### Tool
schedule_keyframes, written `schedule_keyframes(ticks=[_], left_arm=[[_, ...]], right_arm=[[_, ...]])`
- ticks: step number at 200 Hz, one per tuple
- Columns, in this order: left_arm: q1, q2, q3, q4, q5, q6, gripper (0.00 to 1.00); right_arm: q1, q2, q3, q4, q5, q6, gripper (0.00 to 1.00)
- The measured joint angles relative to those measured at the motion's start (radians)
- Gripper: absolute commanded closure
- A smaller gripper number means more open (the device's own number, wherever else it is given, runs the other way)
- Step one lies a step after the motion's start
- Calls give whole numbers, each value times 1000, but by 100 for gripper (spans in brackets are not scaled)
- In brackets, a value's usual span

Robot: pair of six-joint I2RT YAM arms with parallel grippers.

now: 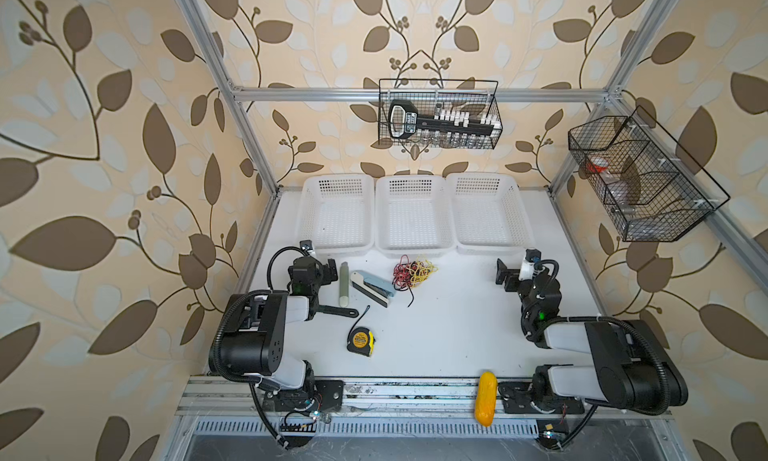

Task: Untangle the cables
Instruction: 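Raise both arms from rest and move toward the wire tangle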

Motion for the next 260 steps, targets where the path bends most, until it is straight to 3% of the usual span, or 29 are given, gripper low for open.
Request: schedule_keyframes(ticks=[220,260], left_arm=[[0,-2,0,-2,-1,0,1],[0,-109,65,-192,-23,-17,1]], right_arm=[[-4,-5,0,-6,-9,0,0],[58,-143,24,-133,82,-16,0]])
